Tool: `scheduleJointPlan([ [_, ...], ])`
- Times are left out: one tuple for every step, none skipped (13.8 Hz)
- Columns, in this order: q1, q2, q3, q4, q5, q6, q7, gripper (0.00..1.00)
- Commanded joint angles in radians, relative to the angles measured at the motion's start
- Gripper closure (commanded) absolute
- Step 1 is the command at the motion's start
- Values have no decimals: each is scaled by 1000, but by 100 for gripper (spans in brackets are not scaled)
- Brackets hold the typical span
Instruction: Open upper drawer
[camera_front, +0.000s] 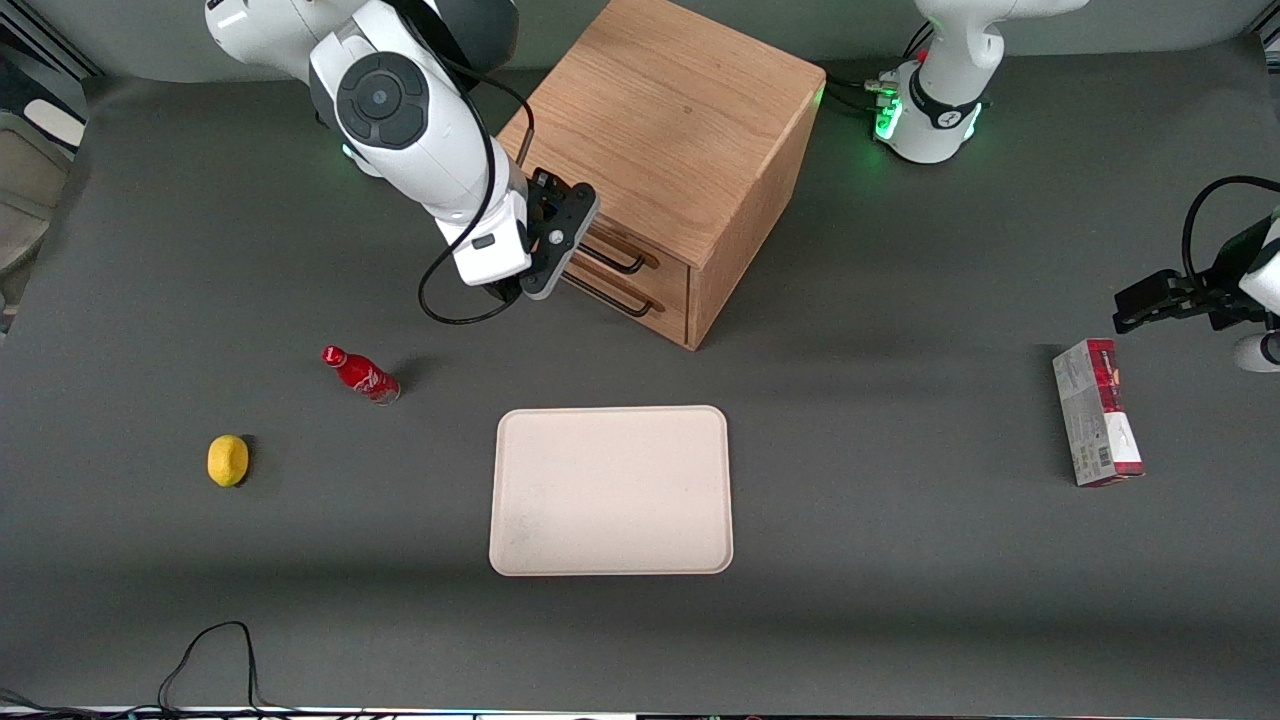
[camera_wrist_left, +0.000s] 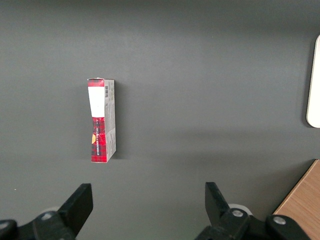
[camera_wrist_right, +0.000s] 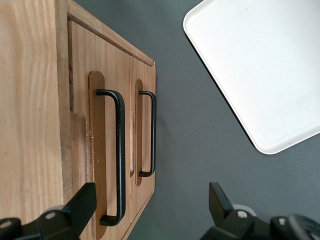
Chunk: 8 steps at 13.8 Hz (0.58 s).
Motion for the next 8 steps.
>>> scheduleJointPlan([
  [10, -13, -4, -47, 31, 45, -15, 0],
  [10, -15, -4, -65, 31, 58, -15, 0],
  [12, -15, -2, -81, 31, 75, -15, 0],
  [18, -15, 2, -90, 31, 89, -13, 0],
  [38, -15, 1, -99, 31, 100, -12, 0],
  [38, -13, 1, -111, 31, 115, -10, 0],
  [38, -12, 1, -128, 31, 132, -10, 0],
  [41, -8, 1, -136, 31, 140, -10, 0],
])
